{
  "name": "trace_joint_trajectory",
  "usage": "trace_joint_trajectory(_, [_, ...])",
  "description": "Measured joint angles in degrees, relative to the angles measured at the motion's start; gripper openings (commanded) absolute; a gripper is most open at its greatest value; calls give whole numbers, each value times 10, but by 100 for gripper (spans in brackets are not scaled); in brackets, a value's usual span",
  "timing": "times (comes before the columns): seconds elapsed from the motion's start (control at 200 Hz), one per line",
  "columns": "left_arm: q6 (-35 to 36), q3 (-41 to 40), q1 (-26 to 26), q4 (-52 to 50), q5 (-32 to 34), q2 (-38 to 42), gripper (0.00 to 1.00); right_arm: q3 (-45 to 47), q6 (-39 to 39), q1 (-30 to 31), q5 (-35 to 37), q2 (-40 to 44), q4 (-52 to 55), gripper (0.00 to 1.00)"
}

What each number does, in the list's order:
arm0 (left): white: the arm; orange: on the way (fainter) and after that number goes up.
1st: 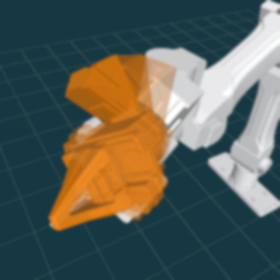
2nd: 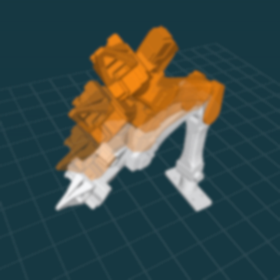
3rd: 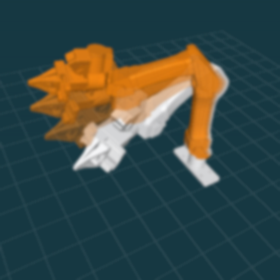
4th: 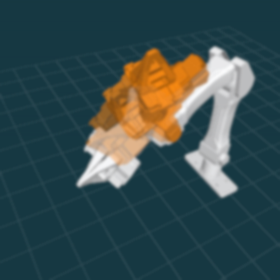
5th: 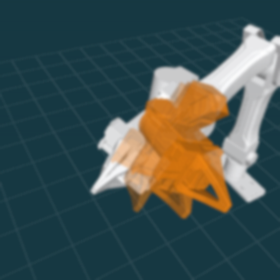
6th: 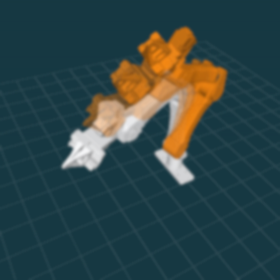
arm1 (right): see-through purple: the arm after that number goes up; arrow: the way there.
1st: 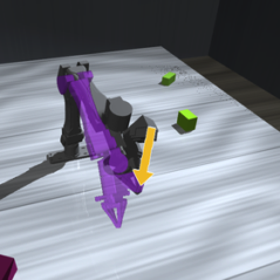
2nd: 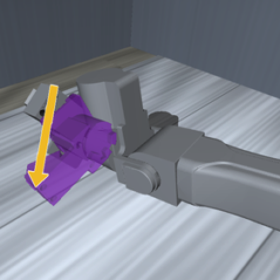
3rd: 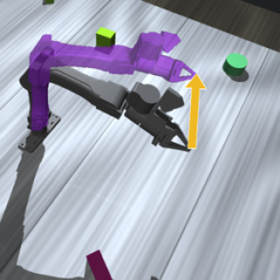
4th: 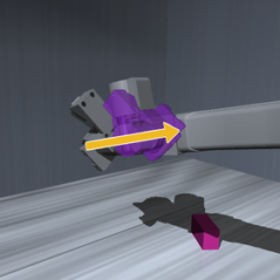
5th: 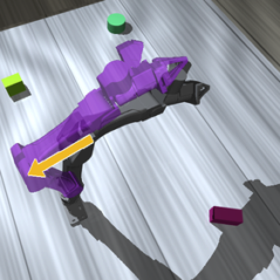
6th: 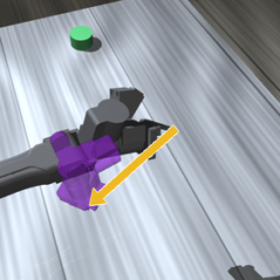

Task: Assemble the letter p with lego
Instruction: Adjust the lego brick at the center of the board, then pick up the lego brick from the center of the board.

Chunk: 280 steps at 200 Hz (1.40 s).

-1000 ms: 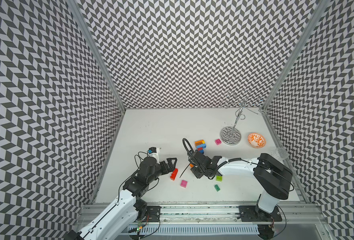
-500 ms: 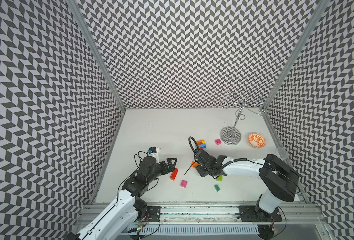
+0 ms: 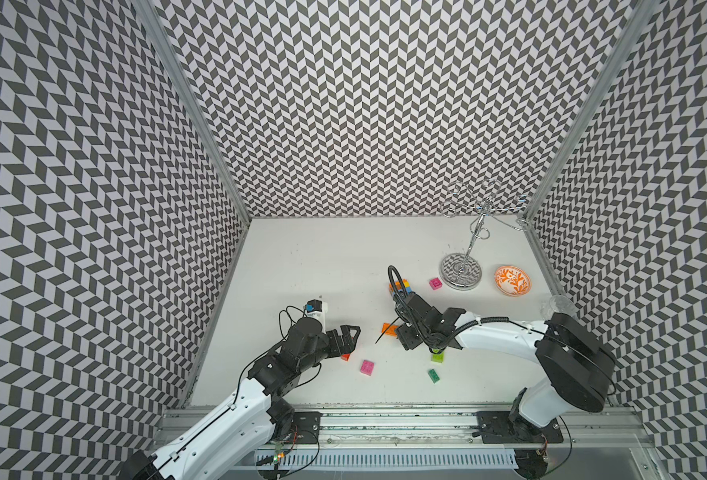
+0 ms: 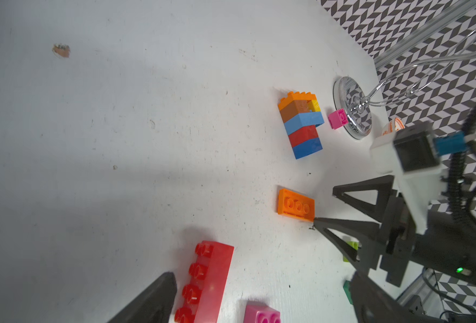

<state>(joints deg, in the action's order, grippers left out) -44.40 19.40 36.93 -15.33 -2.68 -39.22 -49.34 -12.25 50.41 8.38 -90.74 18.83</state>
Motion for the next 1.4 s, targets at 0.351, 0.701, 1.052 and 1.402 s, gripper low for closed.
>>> trace_joint_trajectory(0.351, [-6, 3, 56, -24, 47, -35, 95, 26, -22, -14, -57, 104, -18, 88])
trace_joint_trajectory(0.701, [-17, 35, 100, -42, 80, -62, 92, 107, -79, -85, -113, 214, -75, 99])
trace_joint_trajectory(1.052, [-17, 51, 112, -59, 116, -137, 84, 131, -92, -97, -141, 222, -101, 99])
trace_joint_trajectory(1.402, [-38, 119, 207, -107, 198, -201, 81, 133, -82, -97, -149, 221, -99, 99])
